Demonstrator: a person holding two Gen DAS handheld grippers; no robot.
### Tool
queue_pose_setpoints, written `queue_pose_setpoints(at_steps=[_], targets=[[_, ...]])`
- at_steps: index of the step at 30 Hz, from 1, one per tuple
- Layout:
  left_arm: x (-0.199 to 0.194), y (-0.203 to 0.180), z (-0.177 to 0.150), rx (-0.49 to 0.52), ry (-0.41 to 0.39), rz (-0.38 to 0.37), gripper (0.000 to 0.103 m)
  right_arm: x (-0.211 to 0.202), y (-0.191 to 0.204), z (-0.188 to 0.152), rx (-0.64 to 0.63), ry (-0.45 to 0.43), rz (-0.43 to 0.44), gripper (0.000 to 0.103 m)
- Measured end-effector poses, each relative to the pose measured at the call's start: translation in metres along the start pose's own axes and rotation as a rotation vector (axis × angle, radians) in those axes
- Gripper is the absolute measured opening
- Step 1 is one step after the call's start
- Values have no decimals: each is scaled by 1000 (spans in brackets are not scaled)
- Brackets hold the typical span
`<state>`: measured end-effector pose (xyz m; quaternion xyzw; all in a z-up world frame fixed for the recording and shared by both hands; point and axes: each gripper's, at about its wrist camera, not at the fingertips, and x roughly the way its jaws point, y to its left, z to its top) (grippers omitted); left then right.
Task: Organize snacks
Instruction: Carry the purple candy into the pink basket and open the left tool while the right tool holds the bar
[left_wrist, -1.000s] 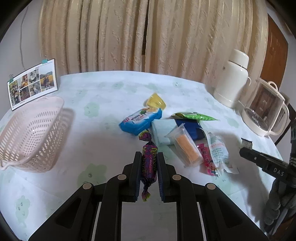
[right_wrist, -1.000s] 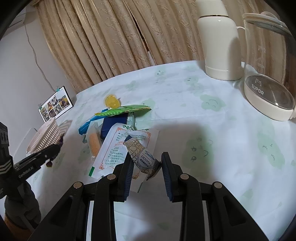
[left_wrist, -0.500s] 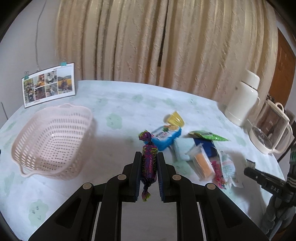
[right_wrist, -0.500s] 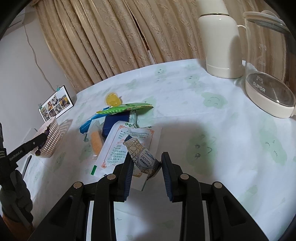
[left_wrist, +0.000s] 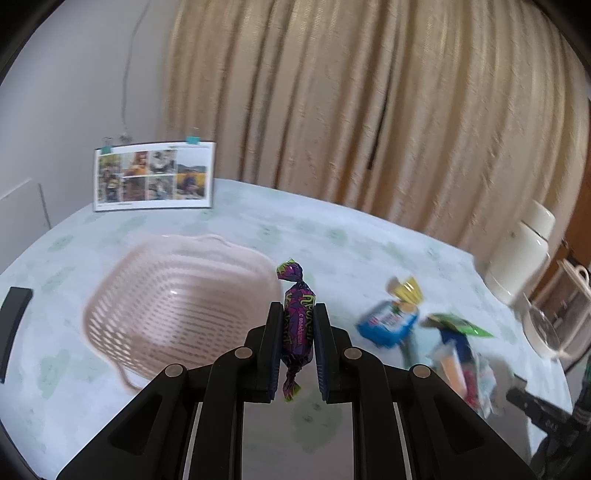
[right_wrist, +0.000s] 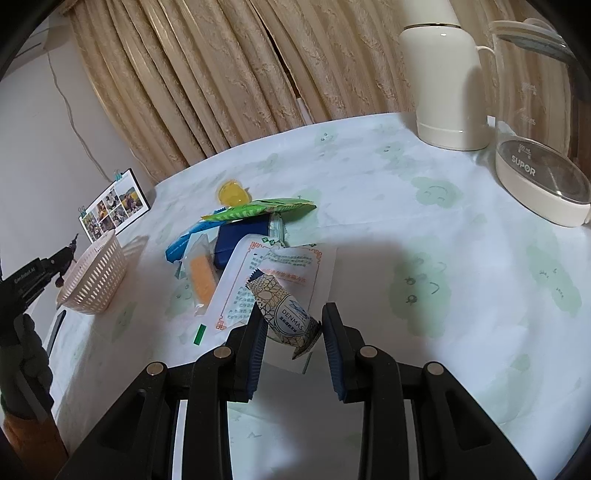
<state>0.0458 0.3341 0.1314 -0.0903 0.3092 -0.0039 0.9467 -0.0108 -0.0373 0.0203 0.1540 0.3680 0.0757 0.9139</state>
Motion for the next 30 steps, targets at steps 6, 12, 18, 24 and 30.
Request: queue_pose_setpoints(at_steps=[6, 12, 18, 24, 30], targets=[[3, 31, 5, -41, -20, 67, 17, 1, 4, -1, 1, 1, -7, 28], [12, 56, 7, -83, -6, 101, 17, 1, 6, -2, 3, 1, -9, 28], [23, 77, 5, -159, 7, 103, 45, 3, 11, -4, 0, -1, -17, 28], [21, 89, 1, -185, -23, 135, 50, 4, 18, -6, 7, -3, -14, 28], [16, 98, -3, -191, -71, 205, 51, 7, 48, 0, -40, -18, 17, 28]])
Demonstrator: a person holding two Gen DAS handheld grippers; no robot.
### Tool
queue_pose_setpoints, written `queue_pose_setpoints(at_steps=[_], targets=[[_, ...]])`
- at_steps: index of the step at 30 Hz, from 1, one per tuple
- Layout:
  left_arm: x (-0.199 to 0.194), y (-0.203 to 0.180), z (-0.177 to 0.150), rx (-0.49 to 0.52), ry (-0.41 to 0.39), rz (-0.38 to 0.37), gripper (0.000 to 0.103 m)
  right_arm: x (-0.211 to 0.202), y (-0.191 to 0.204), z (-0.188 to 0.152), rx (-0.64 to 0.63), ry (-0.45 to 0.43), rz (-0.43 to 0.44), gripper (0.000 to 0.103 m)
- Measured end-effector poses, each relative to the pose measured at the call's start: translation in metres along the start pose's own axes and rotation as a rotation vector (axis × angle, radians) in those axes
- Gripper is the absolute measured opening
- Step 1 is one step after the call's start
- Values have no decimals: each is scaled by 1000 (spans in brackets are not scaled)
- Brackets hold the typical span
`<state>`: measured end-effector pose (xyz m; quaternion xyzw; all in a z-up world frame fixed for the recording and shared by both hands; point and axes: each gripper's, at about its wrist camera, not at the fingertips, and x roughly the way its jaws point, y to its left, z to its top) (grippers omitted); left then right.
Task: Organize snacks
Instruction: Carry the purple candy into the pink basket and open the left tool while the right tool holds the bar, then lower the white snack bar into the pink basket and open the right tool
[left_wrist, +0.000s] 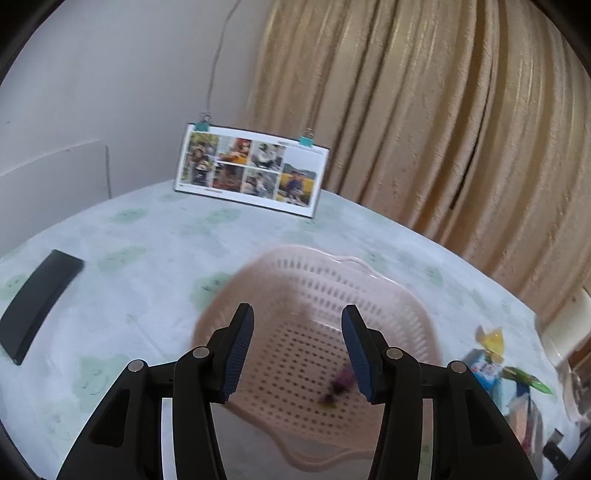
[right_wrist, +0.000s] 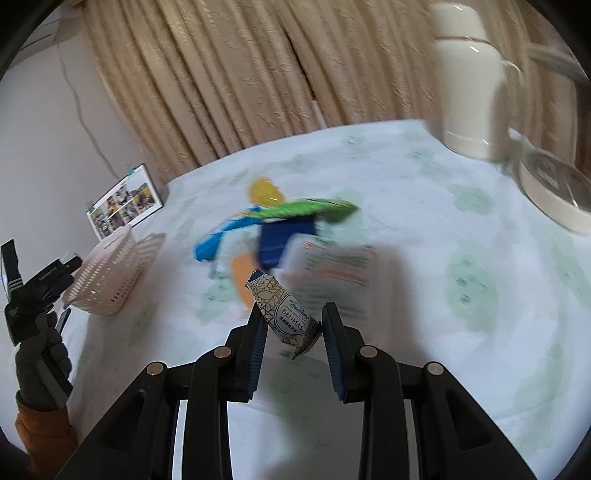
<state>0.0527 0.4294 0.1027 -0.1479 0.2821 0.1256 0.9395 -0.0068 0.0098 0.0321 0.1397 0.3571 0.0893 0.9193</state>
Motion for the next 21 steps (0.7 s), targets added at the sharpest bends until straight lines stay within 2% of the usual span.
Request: queue_pose_setpoints(at_steps=[4, 15, 21], targets=[[-4, 5, -2, -2, -37, 36, 52, 6, 31, 10, -53, -6, 44, 28], [-17, 2, -5, 13, -89, 43, 59, 36, 110, 32, -160, 11, 152, 28], [-19, 9, -3, -21, -85, 43, 59, 49, 158, 45, -203, 9, 228, 28]])
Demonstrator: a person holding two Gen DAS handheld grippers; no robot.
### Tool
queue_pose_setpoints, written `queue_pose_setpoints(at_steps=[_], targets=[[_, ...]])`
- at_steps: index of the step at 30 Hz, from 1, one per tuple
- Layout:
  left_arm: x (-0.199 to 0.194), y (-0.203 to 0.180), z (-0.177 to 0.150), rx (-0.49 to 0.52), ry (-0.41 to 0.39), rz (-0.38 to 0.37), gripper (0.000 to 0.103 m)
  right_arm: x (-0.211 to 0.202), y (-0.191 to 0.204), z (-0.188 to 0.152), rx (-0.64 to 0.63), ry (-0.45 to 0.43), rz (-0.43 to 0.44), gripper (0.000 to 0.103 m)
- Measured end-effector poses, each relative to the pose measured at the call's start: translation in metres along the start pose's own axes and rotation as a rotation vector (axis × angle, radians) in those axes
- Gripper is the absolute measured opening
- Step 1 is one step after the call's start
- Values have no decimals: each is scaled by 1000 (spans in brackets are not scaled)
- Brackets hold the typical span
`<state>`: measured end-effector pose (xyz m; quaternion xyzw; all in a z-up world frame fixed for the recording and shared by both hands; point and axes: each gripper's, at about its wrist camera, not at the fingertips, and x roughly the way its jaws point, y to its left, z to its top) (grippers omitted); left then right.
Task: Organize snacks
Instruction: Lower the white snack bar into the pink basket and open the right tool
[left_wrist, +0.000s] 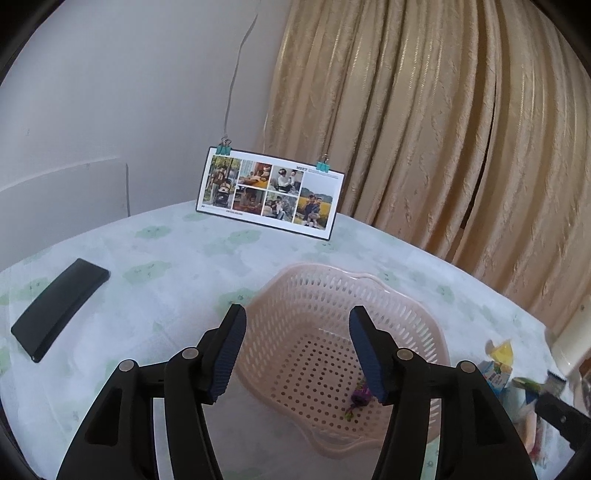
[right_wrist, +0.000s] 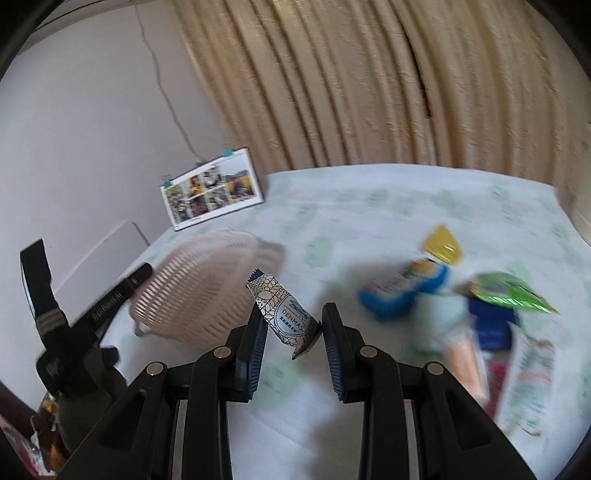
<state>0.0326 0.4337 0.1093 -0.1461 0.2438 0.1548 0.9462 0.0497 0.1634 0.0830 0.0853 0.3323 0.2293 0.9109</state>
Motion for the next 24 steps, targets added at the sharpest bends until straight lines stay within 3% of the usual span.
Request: queue_pose_setpoints(at_steps=[16, 20, 24], targets=[[-1, 19, 2, -86, 7, 17, 59, 68, 84, 31, -53, 54, 158, 32], [-2, 19, 2, -87, 7, 17, 59, 80, 84, 31, -15, 61, 166, 52], [-2, 18, 2, -79, 10, 11, 59, 86, 82, 28, -3, 65, 155, 53]])
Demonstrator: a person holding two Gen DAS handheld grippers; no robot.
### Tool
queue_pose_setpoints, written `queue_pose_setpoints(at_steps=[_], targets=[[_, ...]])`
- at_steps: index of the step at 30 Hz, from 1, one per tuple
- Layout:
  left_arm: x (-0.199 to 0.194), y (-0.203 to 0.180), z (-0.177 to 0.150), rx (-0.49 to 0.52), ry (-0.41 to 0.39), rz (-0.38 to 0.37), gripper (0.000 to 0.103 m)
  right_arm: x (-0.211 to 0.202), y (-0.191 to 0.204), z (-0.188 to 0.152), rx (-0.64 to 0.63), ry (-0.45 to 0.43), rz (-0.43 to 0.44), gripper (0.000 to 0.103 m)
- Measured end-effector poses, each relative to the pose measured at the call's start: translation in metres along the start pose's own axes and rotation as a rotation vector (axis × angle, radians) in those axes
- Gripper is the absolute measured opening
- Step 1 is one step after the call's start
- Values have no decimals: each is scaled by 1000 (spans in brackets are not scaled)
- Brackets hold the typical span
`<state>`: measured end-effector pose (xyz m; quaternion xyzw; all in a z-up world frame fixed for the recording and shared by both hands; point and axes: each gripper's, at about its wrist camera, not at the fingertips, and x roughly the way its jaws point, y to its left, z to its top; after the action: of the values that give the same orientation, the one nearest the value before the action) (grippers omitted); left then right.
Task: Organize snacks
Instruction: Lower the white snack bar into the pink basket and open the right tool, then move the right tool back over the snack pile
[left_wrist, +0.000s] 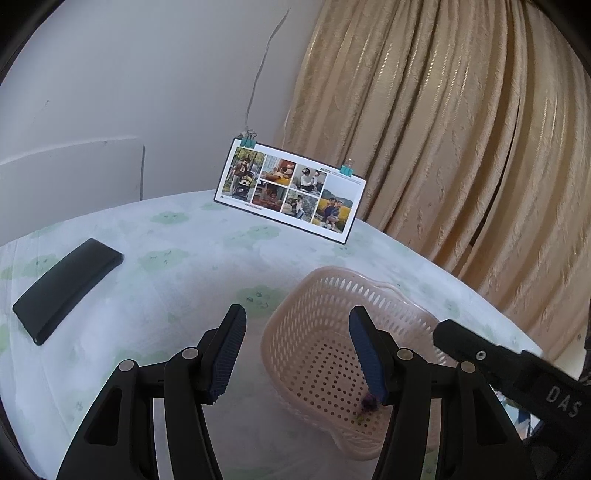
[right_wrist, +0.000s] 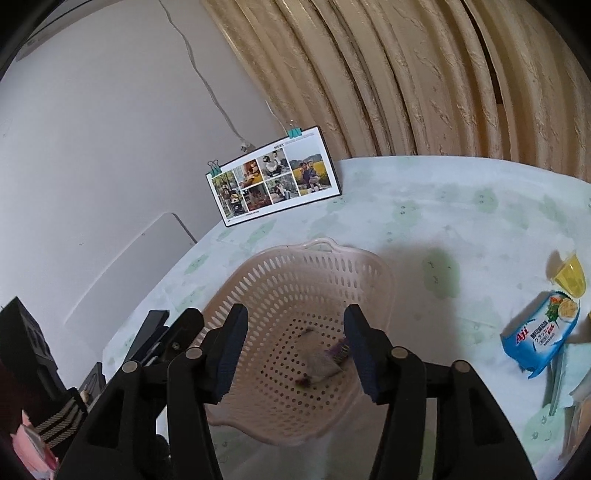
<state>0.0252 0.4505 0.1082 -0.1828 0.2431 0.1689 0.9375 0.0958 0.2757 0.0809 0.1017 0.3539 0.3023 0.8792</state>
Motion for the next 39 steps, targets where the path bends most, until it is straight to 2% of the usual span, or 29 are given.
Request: queue_pose_setpoints(at_steps=[18, 39], targets=[[0, -6, -2, 27, -7, 15, 59, -20, -20, -12, 37, -32, -54, 53], [0, -20, -9, 96, -26, 29, 59, -64, -72, -32, 122, -82, -221, 53]])
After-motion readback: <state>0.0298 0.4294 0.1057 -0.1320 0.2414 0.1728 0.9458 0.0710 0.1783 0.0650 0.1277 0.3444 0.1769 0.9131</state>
